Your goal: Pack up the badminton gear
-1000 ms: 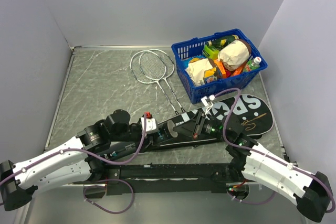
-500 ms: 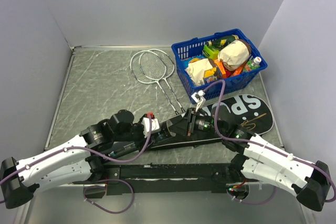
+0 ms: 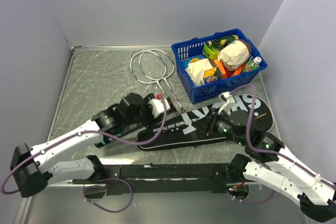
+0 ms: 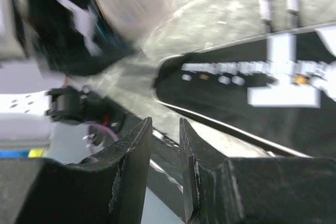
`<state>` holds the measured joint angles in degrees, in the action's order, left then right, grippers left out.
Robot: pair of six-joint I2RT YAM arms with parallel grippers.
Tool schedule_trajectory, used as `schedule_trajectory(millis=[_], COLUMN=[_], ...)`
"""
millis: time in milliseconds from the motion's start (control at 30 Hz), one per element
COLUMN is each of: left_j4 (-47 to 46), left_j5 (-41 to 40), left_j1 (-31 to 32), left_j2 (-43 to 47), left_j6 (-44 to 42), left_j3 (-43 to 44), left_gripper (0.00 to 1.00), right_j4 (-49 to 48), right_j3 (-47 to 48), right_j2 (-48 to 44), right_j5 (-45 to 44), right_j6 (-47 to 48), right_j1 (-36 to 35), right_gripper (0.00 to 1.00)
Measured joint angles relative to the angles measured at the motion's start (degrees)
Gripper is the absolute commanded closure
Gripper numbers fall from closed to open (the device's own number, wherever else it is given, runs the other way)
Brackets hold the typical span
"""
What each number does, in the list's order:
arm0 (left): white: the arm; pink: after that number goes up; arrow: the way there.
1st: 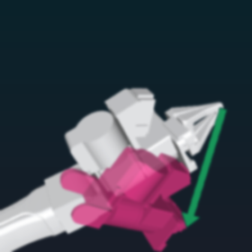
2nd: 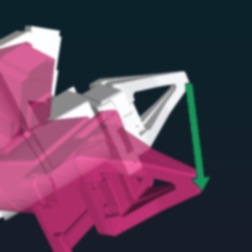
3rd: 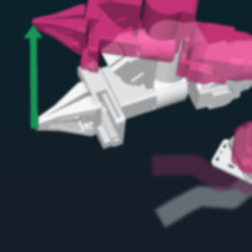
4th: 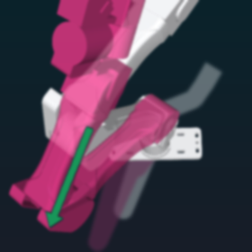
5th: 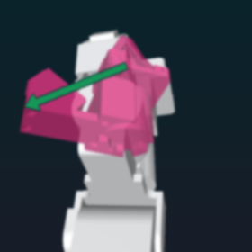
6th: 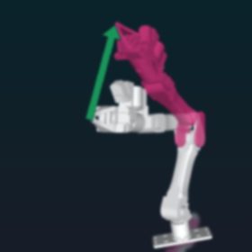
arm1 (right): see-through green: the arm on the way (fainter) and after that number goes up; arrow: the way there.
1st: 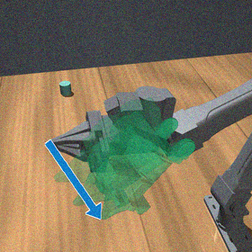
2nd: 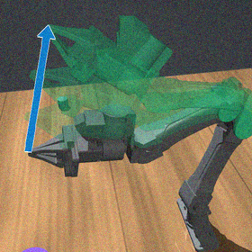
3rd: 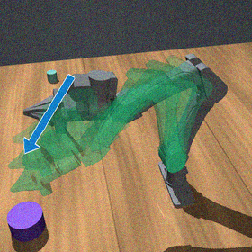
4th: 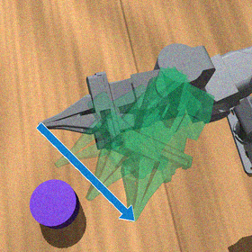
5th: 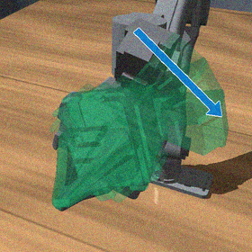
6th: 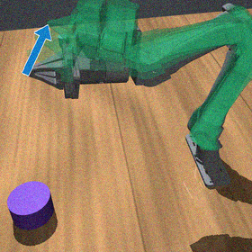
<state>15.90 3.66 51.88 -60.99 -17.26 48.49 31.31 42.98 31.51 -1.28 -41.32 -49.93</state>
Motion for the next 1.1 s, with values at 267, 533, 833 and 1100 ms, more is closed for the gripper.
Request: schedule_trajectory(millis=[267, 533, 833, 1100], left_j4=[0.87, 0.66, -0.61, -0.33], left_j5=[-1.44, -3.8, -6.56, -8.57], left_j1=[-18.34, -35.45, -49.48, -57.02], left_j2=[-6.56, -18.73, -30.91, -43.28], left_j6=[-2.4, -3.41, 2.23, 8.41], left_j3=[7.63, 15.61, 21.22, 27.43], left_gripper=[0.98, 0.94, 0.82, 0.73], right_j4=[10.34, 13.4, 14.69, 15.87], right_j3=[-2.51, -3.04, -2.93, -2.97], right_j2=[-10.78, -11.98, -11.06, -12.09], right_j5=[-5.29, -2.71, 1.36, 2.89], right_j6=[-1.64, -2.69, -2.6, -3.78], right_j1=[-0.04, -0.07, -0.07, -0.07], right_gripper=[0.65, 0.66, 0.65, 0.61])
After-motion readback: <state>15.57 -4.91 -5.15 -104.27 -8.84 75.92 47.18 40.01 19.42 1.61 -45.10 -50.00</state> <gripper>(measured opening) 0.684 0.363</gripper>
